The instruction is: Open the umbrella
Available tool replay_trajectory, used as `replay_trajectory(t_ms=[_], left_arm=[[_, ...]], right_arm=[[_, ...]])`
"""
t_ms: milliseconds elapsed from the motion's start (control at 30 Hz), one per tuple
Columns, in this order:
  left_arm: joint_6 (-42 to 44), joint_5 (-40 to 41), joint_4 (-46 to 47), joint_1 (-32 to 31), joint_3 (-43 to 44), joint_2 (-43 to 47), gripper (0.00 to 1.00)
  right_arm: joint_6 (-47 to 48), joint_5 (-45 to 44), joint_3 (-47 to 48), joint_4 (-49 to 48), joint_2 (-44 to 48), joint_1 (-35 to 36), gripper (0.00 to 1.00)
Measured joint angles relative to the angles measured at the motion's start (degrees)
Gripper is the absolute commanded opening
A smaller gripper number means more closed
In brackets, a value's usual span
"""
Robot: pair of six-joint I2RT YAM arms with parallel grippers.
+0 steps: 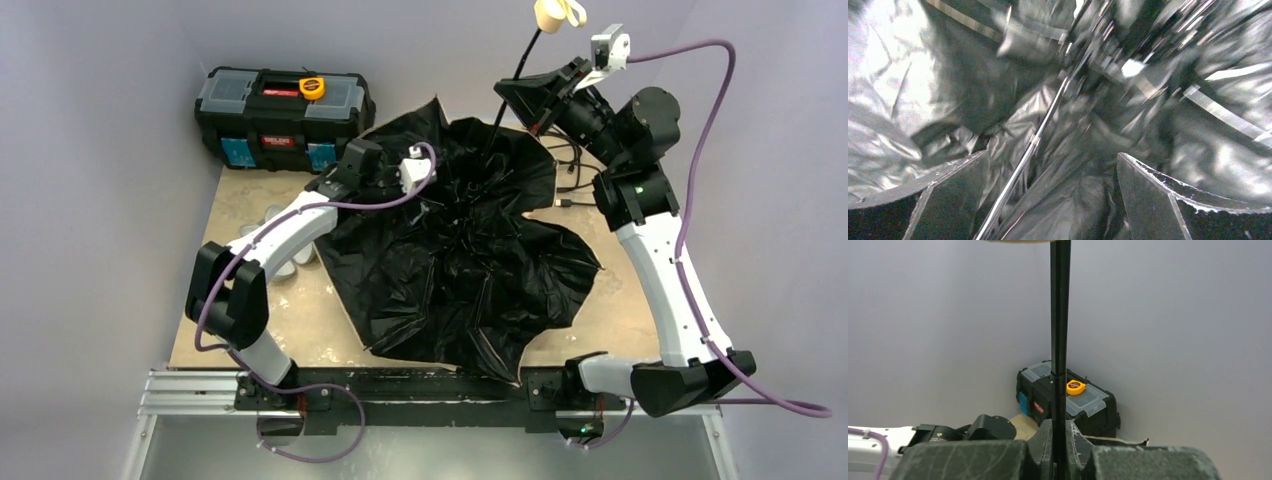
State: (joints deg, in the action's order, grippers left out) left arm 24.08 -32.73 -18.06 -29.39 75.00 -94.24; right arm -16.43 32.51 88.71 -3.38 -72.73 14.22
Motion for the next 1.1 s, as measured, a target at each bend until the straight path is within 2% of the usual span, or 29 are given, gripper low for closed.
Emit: replay_trajectory(t_ms=[133, 233, 333, 467, 567, 700, 867, 967, 1033, 1100], left_arm=[[3.5, 2.7, -2.5, 3.8, -3.1, -0.2, 1.00], [5.4, 2.9, -3.0, 3.9, -4.3, -0.2, 1.00], [5.1, -0.4, -2.5, 4.1, -4.8, 0.6, 0.96], [2.9, -6.0, -0.3, 4.3, -5.6, 6.2, 0.87], [2.1, -9.6, 1.5, 2.2, -2.7, 10.4, 0.81], [0.9, -12.8, 5.8, -2.3, 0.7, 11.9, 0.77], [-4.5, -13.0, 12.7, -6.6, 1.0, 9.6, 0.76], [-9.6, -11.1, 16.5, -7.7, 3.0, 6.1, 0.71], [-12.4, -9.6, 18.3, -8.0, 5.0, 3.6, 0.58], [-15.0, -8.0, 19.9, -8.2, 6.6, 1.4, 0.32]], right_arm=[[0.7, 0.0, 2.4, 1.9, 0.0, 0.0, 0.00], [0.5, 0.1, 2.6, 2.9, 0.0, 0.0, 0.00], [0.0, 0.2, 2.6, 3.0, 0.0, -0.3, 0.00], [-1.0, 0.7, 1.4, 1.2, 0.4, -0.4, 0.00], [-2.0, 1.6, -2.8, -1.1, 1.8, -0.4, 0.00], [-2.1, 1.7, -6.7, -1.6, 1.8, -0.2, 0.00], [-2.0, 2.2, -9.0, -1.4, 1.4, 0.4, 0.00], [-2.0, 3.6, -9.4, -2.2, 1.4, 0.8, 0.00], [-2.0, 4.6, -9.6, -3.0, 1.4, 1.1, 0.01], [-2.0, 5.3, -9.9, -3.8, 1.4, 1.2, 0.14]])
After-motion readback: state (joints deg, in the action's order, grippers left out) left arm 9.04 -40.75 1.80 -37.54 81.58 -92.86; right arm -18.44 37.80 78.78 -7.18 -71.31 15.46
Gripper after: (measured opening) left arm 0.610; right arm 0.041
